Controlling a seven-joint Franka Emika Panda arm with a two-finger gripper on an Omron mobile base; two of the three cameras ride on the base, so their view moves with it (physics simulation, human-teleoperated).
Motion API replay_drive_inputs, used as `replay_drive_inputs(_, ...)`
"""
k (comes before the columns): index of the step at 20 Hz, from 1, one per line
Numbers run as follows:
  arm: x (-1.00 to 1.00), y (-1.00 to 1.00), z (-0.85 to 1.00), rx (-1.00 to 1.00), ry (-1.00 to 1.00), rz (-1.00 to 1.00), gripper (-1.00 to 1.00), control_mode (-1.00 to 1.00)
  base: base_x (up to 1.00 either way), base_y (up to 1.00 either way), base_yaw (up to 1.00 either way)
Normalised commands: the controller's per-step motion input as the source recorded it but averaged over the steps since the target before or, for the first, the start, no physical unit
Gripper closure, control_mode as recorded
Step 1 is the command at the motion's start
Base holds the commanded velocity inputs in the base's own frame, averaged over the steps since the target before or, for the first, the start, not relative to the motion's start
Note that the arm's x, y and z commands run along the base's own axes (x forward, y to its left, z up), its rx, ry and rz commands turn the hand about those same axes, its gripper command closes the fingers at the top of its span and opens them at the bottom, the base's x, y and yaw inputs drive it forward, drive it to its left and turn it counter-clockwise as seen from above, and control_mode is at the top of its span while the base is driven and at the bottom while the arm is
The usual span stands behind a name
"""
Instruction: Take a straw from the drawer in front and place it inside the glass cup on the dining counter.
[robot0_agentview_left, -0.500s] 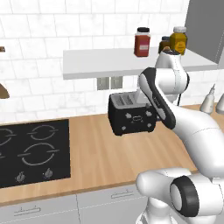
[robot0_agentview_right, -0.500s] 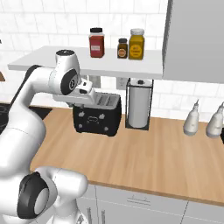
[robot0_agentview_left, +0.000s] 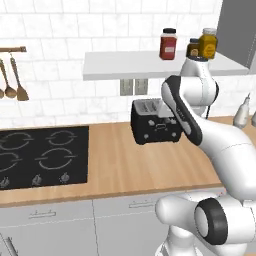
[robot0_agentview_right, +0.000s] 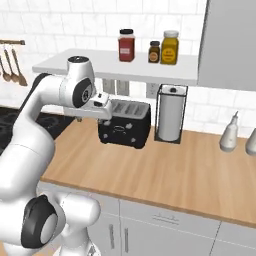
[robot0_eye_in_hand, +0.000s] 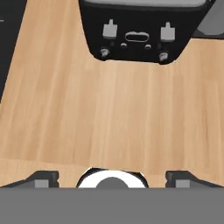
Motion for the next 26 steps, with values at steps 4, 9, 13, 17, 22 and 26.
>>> replay_drive_inputs(4,0.00,0.00,0.00,0.00,0.00,0.00,-1.00,1.00,-0.60,-0.13,0.42)
replay_drive_inputs(9,0.00,0.00,0.00,0.00,0.00,0.00,-1.00,1.00,-0.10,-0.32,0.48)
replay_drive_inputs(13,0.00,0.00,0.00,0.00,0.00,0.00,-1.00,1.00,-0.05,-0.57,0.49)
replay_drive_inputs(17,0.00,0.00,0.00,0.00,0.00,0.00,-1.00,1.00,-0.09,-0.62,0.48)
replay_drive_inputs(22,0.00,0.00,0.00,0.00,0.00,0.00,-1.00,1.00,-0.09,-0.59,0.54)
replay_drive_inputs(26,0.00,0.00,0.00,0.00,0.00,0.00,-1.00,1.00,-0.03,-0.59,0.50)
